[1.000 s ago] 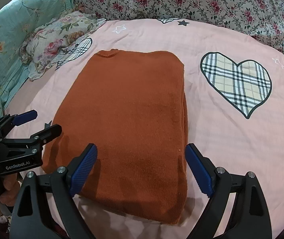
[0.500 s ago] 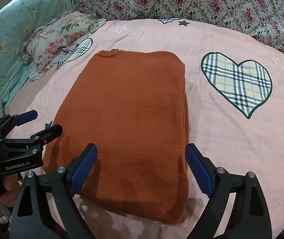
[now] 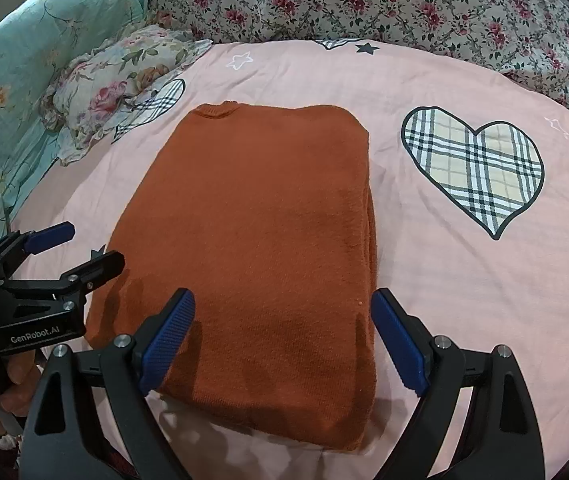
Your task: Fold small clothes
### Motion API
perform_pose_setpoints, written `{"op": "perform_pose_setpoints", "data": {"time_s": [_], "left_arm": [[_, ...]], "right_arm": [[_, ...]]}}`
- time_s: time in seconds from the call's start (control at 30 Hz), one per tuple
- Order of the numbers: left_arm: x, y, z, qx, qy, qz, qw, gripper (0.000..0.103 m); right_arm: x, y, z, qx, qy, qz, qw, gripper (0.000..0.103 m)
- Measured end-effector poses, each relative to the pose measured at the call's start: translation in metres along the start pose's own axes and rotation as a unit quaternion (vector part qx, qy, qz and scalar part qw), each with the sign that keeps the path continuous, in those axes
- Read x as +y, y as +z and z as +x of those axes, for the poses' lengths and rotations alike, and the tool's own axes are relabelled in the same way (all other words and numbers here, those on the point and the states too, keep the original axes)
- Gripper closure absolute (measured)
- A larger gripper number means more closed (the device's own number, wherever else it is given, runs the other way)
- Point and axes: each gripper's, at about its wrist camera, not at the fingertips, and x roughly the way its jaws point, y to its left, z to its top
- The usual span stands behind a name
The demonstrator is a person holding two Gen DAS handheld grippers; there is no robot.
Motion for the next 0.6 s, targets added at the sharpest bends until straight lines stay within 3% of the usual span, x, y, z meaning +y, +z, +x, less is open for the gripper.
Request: {"op": "perform_pose_setpoints", "data": {"time_s": [0.6], "left_arm": [[-0.0003, 0.0013, -0.0002, -0.001, 0.000, 0.000, 1.0000, 0.012]], "right_arm": [[-0.0004, 0.0010, 0.0004, 0.000, 0.000, 0.000, 1.000, 0.013]]}}
